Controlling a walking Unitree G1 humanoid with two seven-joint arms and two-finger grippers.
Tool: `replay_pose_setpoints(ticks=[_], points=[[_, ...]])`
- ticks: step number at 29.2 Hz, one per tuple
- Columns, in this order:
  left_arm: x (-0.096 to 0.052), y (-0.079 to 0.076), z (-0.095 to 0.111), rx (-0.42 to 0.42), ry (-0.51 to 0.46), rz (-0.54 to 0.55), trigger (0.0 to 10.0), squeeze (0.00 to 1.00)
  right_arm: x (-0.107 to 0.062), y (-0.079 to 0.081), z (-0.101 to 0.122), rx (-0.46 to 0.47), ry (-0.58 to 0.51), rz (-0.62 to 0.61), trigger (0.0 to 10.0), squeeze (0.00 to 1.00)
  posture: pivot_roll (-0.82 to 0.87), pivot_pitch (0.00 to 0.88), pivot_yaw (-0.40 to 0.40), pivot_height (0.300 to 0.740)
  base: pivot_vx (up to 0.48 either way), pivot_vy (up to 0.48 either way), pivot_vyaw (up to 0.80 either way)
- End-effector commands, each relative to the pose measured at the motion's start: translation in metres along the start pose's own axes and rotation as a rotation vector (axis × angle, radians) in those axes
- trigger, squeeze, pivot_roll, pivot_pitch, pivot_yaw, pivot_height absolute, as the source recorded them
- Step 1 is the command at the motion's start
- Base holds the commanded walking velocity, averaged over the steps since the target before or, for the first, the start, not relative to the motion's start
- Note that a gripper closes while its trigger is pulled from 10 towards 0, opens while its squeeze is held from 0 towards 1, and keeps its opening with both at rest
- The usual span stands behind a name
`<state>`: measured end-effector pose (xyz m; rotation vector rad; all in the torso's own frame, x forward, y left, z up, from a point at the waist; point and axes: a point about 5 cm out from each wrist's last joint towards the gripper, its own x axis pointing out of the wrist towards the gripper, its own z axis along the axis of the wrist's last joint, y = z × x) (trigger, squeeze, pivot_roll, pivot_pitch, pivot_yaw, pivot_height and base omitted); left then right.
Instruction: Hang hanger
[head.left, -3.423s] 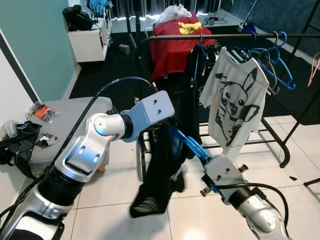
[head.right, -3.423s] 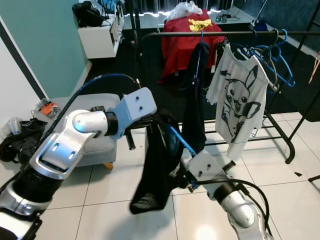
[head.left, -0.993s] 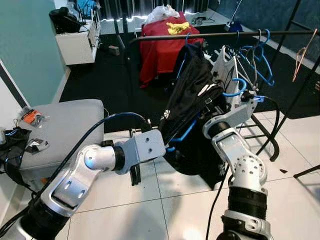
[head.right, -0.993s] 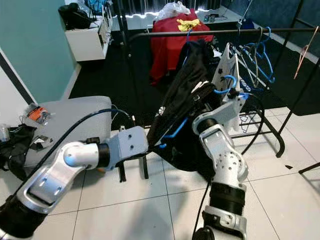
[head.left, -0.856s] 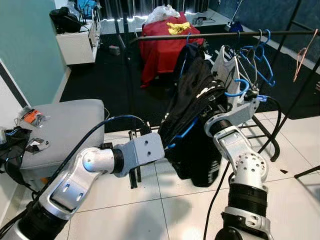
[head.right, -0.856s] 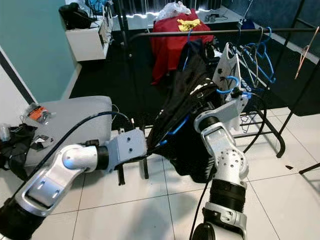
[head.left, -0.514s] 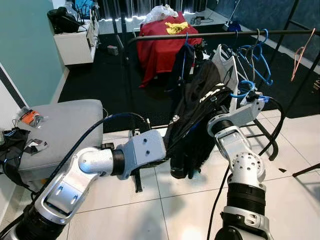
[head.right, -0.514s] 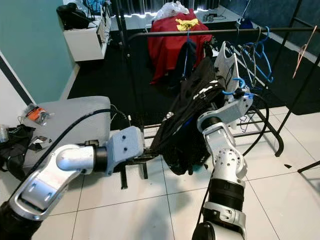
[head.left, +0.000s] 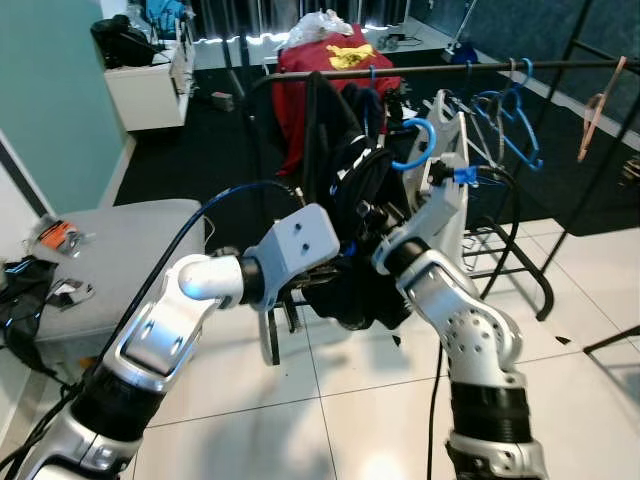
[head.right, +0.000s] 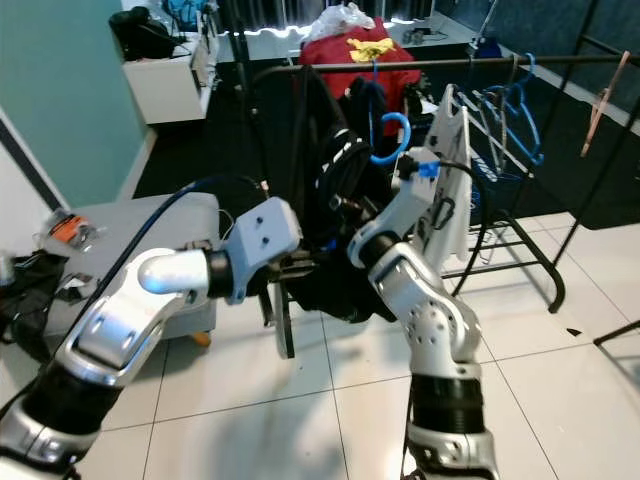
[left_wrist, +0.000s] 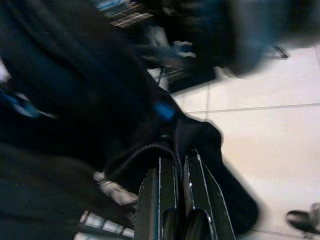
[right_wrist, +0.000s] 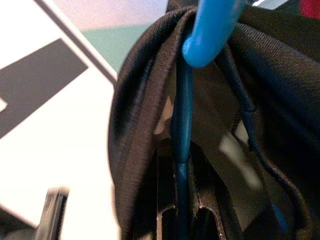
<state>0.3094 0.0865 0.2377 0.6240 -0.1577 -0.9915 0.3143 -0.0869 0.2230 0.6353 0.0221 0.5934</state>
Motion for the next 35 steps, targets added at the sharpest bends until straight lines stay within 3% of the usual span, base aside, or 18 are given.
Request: replay_pose_setpoints(ticks=[1, 4, 7, 10, 13, 18, 21, 23, 25, 27, 31, 34, 35], points=[[-0.005, 0.011, 0.003, 0.026, -0.006, 0.04, 10.0, 0.0, -0.002, 0.005, -0.005, -0.007, 0.023, 0.028, 10.0, 0.0, -0.02, 0.04, -0.009, 0.74, 0.0, 0.0, 0.0], [-0.005, 0.012, 0.003, 0.024, -0.008, 0.043, 10.0, 0.0, -0.003, 0.003, -0.006, -0.014, 0.027, 0.02, 10.0, 0.0, -0.02, 0.04, -0.009, 0.74, 0.0, 0.0, 0.0], [-0.013, 0.024, 0.013, 0.005, -0.048, 0.054, 10.0, 0.0, -0.013, -0.012, -0.015, -0.073, 0.064, -0.065, 10.0, 0.0, -0.02, 0.045, -0.007, 0.74, 0.0, 0.0, 0.0], [-0.018, 0.032, 0.014, 0.005, -0.049, 0.091, 10.0, 0.0, -0.017, -0.016, -0.017, -0.051, 0.079, -0.088, 10.0, 0.0, -0.02, 0.044, -0.006, 0.74, 0.0, 0.0, 0.0], [-0.019, 0.044, 0.01, 0.0, -0.025, 0.166, 10.0, 0.0, -0.024, -0.018, -0.029, -0.048, 0.199, -0.071, 10.0, 0.0, -0.02, 0.043, -0.003, 0.74, 0.0, 0.0, 0.0], [-0.019, 0.054, 0.011, -0.061, -0.031, 0.239, 10.0, 0.0, -0.03, -0.026, -0.035, -0.058, 0.237, -0.115, 10.0, 0.0, -0.02, 0.043, -0.003, 0.74, 0.0, 0.0, 0.0], [-0.019, 0.055, 0.011, -0.074, -0.031, 0.247, 10.0, 0.0, -0.031, -0.028, -0.035, -0.062, 0.235, -0.13, 10.0, 0.0, -0.02, 0.043, -0.003, 0.74, 0.0, 0.0, 0.0], [-0.018, 0.047, 0.004, -0.077, -0.008, 0.214, 10.0, 0.0, -0.031, -0.031, -0.031, -0.066, 0.22, -0.145, 10.0, 0.0, -0.02, 0.042, -0.001, 0.74, 0.0, 0.0, 0.0], [-0.018, 0.043, -0.002, -0.082, 0.016, 0.205, 10.0, 0.0, -0.031, -0.031, -0.03, -0.072, 0.218, -0.143, 10.0, 0.0, -0.02, 0.043, -0.003, 0.74, 0.0, 0.0, 0.0], [-0.019, 0.052, -0.016, -0.069, 0.095, 0.281, 10.0, 0.0, -0.033, -0.028, -0.033, -0.085, 0.242, -0.126, 10.0, 0.0, -0.02, 0.042, -0.003, 0.74, 0.0, 0.0, 0.0], [-0.02, 0.058, -0.019, -0.066, 0.118, 0.321, 10.0, 0.0, -0.034, -0.026, -0.035, -0.089, 0.256, -0.116, 10.0, 0.0, -0.02, 0.042, -0.003, 0.74, 0.0, 0.0, 0.0], [-0.021, 0.078, -0.021, -0.044, 0.131, 0.423, 10.0, 0.0, -0.036, -0.022, -0.04, -0.092, 0.281, -0.103, 10.0, 0.0, -0.02, 0.039, 0.012, 0.74, 0.0, 0.0, 0.0], [-0.021, 0.078, -0.021, -0.044, 0.131, 0.423, 10.0, 0.0, -0.036, -0.022, -0.04, -0.092, 0.281, -0.103, 10.0, 0.0, -0.02, 0.039, 0.012, 0.74, 0.0, 0.0, 0.0]])
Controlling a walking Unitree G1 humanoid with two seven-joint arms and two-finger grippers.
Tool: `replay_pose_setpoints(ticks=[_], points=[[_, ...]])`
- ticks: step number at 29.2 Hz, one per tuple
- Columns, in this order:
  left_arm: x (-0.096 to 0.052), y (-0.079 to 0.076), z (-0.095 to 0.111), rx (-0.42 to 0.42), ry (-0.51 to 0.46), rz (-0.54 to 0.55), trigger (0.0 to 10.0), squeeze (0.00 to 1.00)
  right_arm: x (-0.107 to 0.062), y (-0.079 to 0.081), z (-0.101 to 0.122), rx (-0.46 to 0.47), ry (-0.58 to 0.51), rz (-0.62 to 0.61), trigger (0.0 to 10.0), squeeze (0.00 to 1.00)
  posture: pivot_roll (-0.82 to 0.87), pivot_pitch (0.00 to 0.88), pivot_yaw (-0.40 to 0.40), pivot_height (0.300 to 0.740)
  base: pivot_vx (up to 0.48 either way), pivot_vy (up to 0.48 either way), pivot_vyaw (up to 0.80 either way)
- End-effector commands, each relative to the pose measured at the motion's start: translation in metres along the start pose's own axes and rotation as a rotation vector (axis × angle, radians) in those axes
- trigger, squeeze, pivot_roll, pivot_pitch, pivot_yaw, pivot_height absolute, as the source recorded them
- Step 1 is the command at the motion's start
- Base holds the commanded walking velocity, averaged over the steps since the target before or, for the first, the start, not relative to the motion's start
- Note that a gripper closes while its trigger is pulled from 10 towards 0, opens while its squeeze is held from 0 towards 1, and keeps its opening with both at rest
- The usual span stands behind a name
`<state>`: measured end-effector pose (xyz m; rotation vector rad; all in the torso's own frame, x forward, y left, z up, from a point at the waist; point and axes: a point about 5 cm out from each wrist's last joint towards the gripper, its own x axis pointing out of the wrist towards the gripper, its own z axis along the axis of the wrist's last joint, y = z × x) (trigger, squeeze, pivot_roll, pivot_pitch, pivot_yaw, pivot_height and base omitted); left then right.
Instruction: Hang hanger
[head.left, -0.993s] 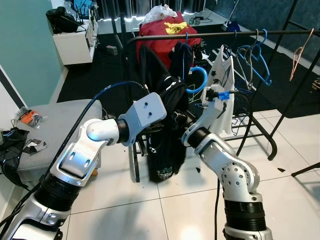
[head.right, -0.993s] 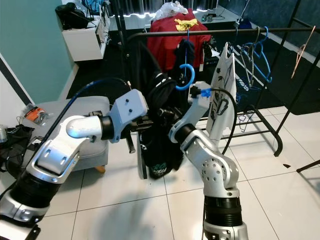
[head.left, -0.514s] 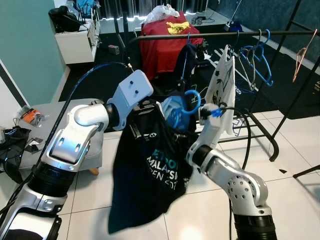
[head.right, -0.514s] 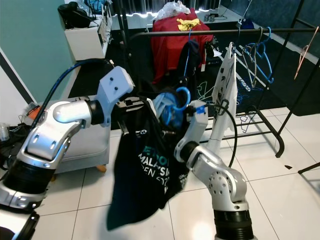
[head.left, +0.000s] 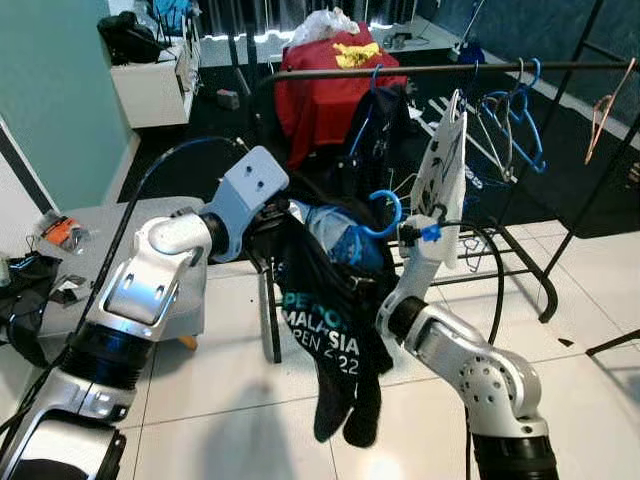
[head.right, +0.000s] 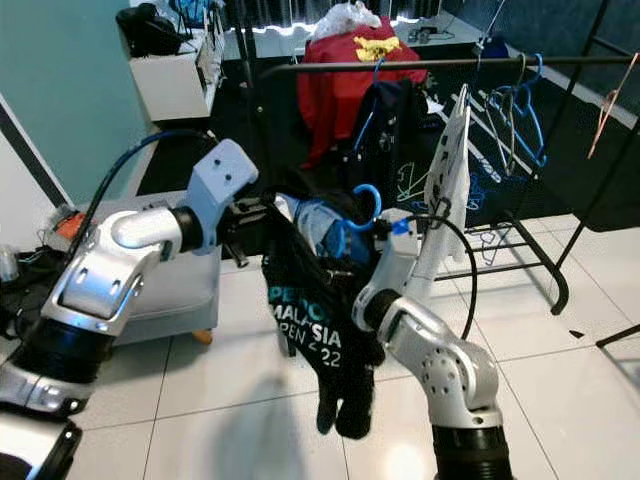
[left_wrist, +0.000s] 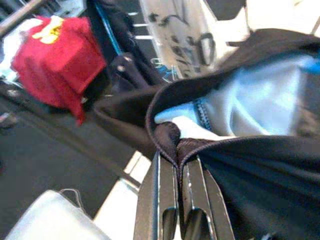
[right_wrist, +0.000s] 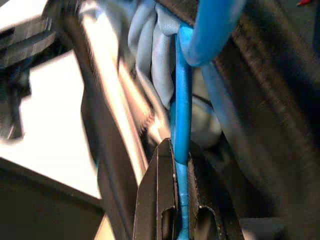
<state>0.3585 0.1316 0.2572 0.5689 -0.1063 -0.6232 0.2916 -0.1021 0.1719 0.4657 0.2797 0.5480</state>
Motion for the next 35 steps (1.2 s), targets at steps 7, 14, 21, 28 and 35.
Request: replay_pose_setpoints(ticks=[7, 14, 21, 28, 35], points=[[0.008, 0.026, 0.005, 0.079, -0.011, 0.141, 10.0, 0.0, -0.004, 0.008, -0.005, -0.023, 0.047, 0.053, 10.0, 0.0, -0.02, 0.04, 0.021, 0.74, 0.0, 0.0, 0.0], [0.016, 0.029, 0.009, 0.151, -0.016, 0.181, 10.0, 0.0, -0.011, 0.015, -0.011, -0.074, 0.138, 0.154, 10.0, 0.0, -0.03, 0.037, 0.022, 0.74, 0.0, 0.0, 0.0], [0.028, 0.03, 0.008, 0.196, -0.032, 0.203, 10.0, 0.0, -0.026, 0.023, -0.016, -0.106, 0.221, 0.272, 10.0, 0.0, -0.04, 0.034, 0.029, 0.74, 0.0, 0.0, 0.0], [0.03, 0.045, 0.011, 0.249, -0.04, 0.265, 10.0, 0.0, -0.031, 0.026, -0.018, -0.11, 0.242, 0.301, 10.0, 0.0, -0.04, 0.029, 0.036, 0.74, 0.0, 0.0, 0.0], [0.027, 0.046, 0.01, 0.129, -0.073, 0.236, 10.0, 0.06, -0.032, 0.022, -0.02, -0.12, 0.246, 0.274, 10.0, 0.0, -0.04, 0.028, 0.037, 0.74, 0.0, 0.0, 0.0]])
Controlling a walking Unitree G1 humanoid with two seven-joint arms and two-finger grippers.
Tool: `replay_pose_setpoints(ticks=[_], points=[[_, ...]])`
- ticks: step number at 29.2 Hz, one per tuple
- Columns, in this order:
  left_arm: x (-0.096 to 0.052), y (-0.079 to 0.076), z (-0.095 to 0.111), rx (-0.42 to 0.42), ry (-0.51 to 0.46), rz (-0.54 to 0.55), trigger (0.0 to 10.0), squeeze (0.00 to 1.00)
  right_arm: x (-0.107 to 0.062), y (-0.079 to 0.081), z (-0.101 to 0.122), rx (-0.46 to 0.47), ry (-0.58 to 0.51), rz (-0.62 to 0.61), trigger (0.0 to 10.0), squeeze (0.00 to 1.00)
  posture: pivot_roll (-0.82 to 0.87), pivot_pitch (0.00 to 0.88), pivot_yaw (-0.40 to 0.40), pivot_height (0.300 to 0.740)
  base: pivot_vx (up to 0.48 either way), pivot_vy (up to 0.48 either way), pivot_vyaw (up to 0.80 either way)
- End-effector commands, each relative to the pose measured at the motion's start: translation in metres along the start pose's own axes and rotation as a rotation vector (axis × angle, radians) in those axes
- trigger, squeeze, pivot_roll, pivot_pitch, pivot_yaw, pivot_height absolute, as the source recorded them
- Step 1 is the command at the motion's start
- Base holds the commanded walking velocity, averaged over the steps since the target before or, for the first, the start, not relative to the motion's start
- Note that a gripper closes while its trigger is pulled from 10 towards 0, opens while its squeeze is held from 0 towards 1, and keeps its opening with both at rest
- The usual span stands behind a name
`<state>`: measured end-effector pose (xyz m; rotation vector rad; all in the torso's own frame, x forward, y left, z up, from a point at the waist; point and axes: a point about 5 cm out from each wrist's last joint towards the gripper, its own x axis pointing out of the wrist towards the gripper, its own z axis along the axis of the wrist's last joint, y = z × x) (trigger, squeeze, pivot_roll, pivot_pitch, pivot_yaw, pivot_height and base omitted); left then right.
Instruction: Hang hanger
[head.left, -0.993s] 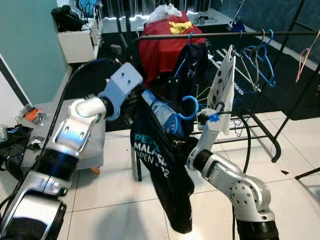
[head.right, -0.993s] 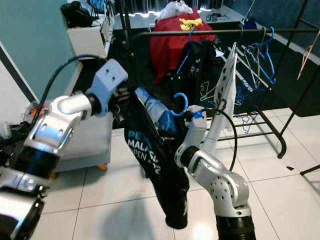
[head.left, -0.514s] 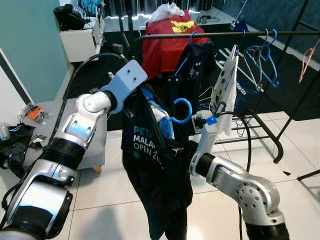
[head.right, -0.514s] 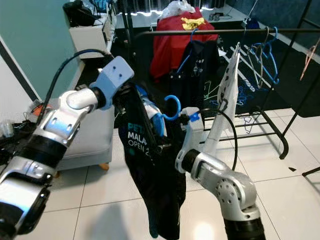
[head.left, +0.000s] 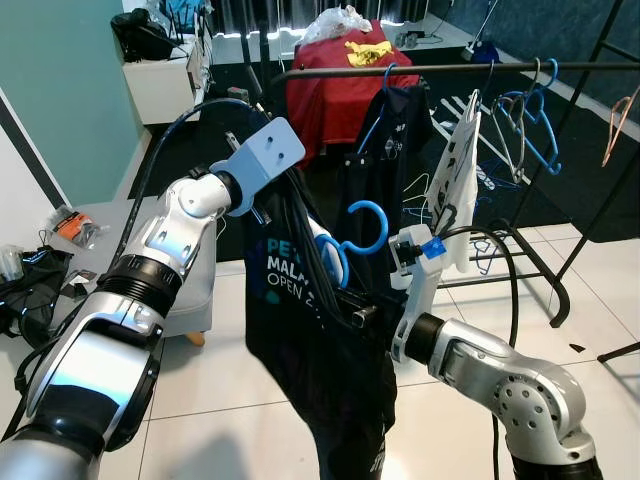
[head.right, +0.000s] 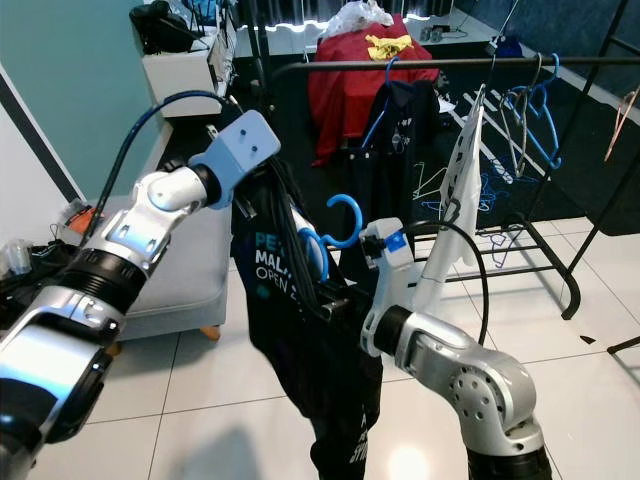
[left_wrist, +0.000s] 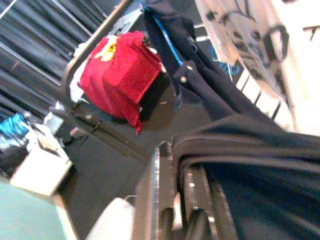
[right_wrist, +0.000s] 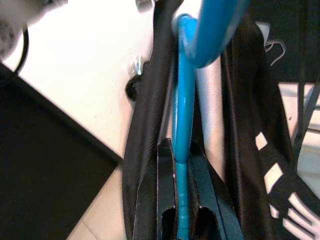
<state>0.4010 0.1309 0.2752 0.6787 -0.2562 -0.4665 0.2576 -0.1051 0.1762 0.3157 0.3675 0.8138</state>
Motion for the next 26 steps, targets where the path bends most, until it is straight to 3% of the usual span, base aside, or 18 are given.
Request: replay_pose_setpoints(ticks=[1, 6, 8, 9, 12, 13, 17, 18, 21, 22, 23, 24, 25, 26], points=[[-0.004, 0.016, 0.004, -0.065, -0.027, 0.061, 10.0, 1.0, 0.001, 0.009, -0.01, 0.014, 0.059, 0.063, 10.0, 0.0, -0.04, 0.028, 0.037, 0.74, 0.0, 0.0, 0.0], [-0.012, 0.026, 0.013, -0.181, -0.112, 0.107, 10.0, 1.0, 0.0, 0.007, -0.011, 0.01, 0.067, 0.059, 10.0, 0.0, -0.04, 0.027, 0.025, 0.74, 0.0, 0.0, 0.0], [-0.012, 0.026, 0.013, -0.181, -0.112, 0.107, 10.0, 1.0, 0.0, 0.007, -0.011, 0.01, 0.067, 0.059, 10.0, 0.0, -0.04, 0.027, 0.025, 0.74, 0.0, 0.0, 0.0], [-0.017, 0.034, 0.019, -0.219, -0.146, 0.121, 10.0, 0.0, 0.0, 0.006, -0.01, 0.006, 0.068, 0.056, 10.0, 0.0, -0.03, 0.028, 0.024, 0.74, 0.0, 0.0, 0.0], [-0.031, 0.052, 0.023, -0.289, -0.194, 0.151, 10.0, 0.0, 0.0, -0.006, 0.002, -0.033, -0.026, -0.02, 10.0, 0.0, -0.03, 0.036, 0.023, 0.74, 0.0, 0.0, 0.0], [-0.039, 0.058, 0.012, -0.32, -0.145, 0.176, 10.0, 0.0, -0.003, -0.014, 0.013, -0.077, -0.101, -0.053, 10.0, 0.0, -0.03, 0.04, 0.021, 0.74, 0.0, 0.0, 0.0], [-0.051, 0.057, -0.012, -0.333, -0.032, 0.178, 10.0, 0.0, -0.009, -0.023, 0.024, -0.138, -0.169, -0.076, 10.0, 0.0, -0.03, 0.045, 0.018, 0.74, 0.0, 0.0, 0.0], [-0.068, 0.04, -0.037, -0.343, 0.049, 0.099, 10.0, 0.0, -0.029, -0.029, 0.031, -0.145, -0.156, 0.071, 10.0, 0.0, -0.03, 0.05, 0.017, 0.74, 0.0, 0.0, 0.0], [-0.075, 0.035, -0.043, -0.364, 0.061, 0.076, 10.0, 0.0, -0.037, -0.031, 0.033, -0.143, -0.142, 0.131, 10.0, 0.0, -0.03, 0.05, 0.017, 0.74, 0.0, 0.0, 0.0], [-0.082, 0.032, -0.045, -0.361, 0.051, 0.056, 10.0, 0.0, -0.05, -0.033, 0.037, -0.159, -0.135, 0.203, 10.0, 0.0, -0.03, 0.052, 0.013, 0.74, 0.0, 0.0, 0.0], [-0.082, 0.032, -0.045, -0.361, 0.051, 0.056, 10.0, 0.0, -0.05, -0.033, 0.037, -0.159, -0.135, 0.203, 10.0, 0.0, -0.03, 0.052, 0.013, 0.74, 0.0, 0.0, 0.0], [-0.09, 0.03, -0.049, -0.362, 0.047, 0.037, 10.0, 0.0, -0.065, -0.035, 0.04, -0.153, -0.109, 0.264, 10.0, 0.0, -0.03, 0.055, 0.009, 0.74, 0.0, 0.0, 0.0], [-0.09, 0.03, -0.049, -0.362, 0.047, 0.037, 10.0, 0.0, -0.065, -0.035, 0.04, -0.153, -0.109, 0.264, 10.0, 0.0, -0.03, 0.055, 0.009, 0.74, 0.0, 0.0, 0.0], [-0.099, 0.029, -0.053, -0.365, 0.048, 0.022, 10.0, 0.0, -0.078, -0.039, 0.042, -0.162, -0.055, 0.306, 10.0, 0.0, -0.03, 0.057, 0.009, 0.74, 0.0, 0.0, 0.0]])
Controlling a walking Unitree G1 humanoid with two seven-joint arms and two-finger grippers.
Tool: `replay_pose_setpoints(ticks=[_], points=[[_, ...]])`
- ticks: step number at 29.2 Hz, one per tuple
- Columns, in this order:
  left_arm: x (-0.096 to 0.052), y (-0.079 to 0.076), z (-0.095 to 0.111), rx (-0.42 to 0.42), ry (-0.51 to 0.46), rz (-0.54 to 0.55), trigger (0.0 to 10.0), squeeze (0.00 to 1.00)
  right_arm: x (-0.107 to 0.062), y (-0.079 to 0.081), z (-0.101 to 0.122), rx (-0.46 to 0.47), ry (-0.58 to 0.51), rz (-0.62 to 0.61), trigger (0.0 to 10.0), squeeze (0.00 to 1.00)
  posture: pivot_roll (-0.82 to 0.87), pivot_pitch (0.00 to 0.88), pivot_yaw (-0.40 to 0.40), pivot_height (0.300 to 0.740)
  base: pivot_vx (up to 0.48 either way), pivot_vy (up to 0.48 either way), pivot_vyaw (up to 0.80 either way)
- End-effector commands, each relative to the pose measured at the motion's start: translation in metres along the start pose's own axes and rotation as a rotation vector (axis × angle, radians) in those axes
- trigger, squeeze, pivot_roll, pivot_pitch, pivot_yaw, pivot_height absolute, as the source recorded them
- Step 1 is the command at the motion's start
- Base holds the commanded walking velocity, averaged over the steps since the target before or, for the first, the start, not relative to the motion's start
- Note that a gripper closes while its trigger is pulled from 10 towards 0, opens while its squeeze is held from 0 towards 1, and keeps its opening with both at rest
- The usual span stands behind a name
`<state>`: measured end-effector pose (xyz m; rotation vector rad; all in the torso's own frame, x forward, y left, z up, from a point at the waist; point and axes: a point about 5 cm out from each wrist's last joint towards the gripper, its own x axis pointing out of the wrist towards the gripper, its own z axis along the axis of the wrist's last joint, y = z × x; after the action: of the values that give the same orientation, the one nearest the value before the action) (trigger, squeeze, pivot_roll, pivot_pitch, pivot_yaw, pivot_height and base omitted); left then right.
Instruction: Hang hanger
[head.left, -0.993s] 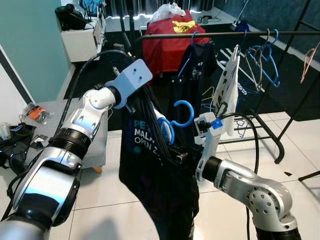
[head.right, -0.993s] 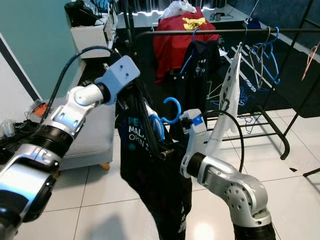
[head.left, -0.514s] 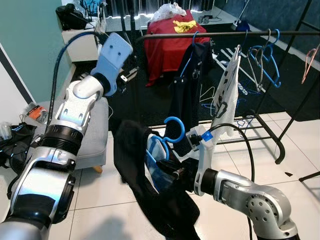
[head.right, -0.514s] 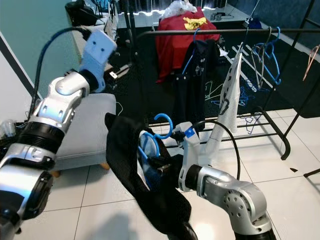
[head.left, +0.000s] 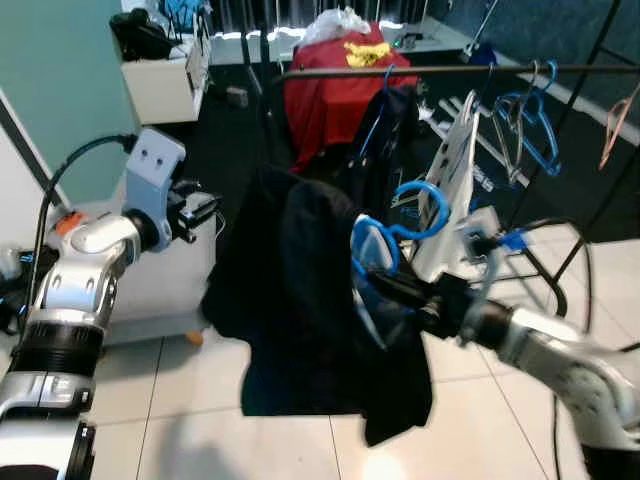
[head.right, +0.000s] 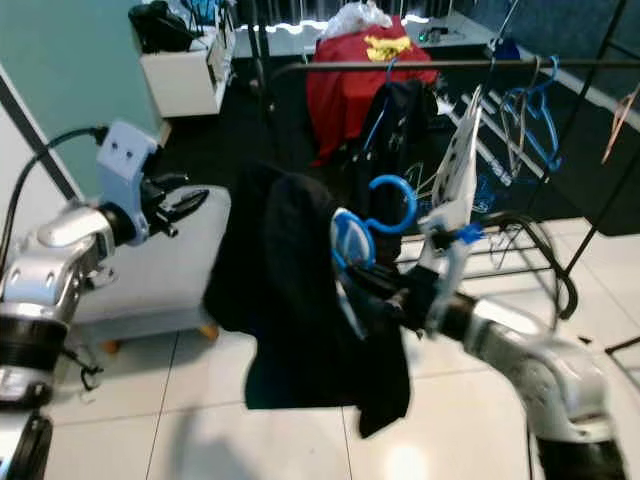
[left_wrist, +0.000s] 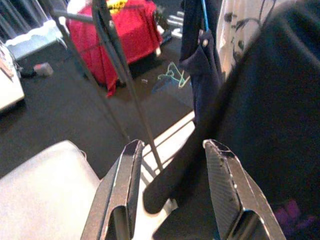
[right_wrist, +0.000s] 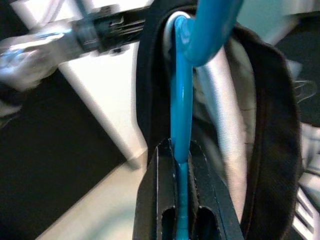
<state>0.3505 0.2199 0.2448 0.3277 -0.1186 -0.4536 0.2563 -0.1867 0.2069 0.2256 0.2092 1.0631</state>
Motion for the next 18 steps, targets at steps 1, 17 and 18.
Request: replay_pose_setpoints(ticks=[1, 17, 18], points=[[-0.018, 0.007, -0.003, 0.0, -0.009, -0.008, 10.0, 0.0, -0.021, 0.001, 0.005, 0.005, 0.062, 0.098, 10.0, 0.0, -0.03, 0.06, 0.005, 0.74, 0.0, 0.0, 0.0], [-0.096, 0.005, -0.031, -0.189, 0.006, -0.01, 10.0, 1.0, -0.05, -0.022, 0.004, -0.087, 0.223, 0.114, 10.0, 0.0, -0.01, 0.072, -0.027, 0.74, 0.0, 0.0, 0.0], [-0.111, 0.003, -0.039, -0.235, 0.018, -0.017, 10.0, 1.0, -0.052, -0.023, 0.008, -0.087, 0.218, 0.13, 10.0, 0.0, -0.01, 0.072, -0.03, 0.74, 0.0, 0.0, 0.0]])
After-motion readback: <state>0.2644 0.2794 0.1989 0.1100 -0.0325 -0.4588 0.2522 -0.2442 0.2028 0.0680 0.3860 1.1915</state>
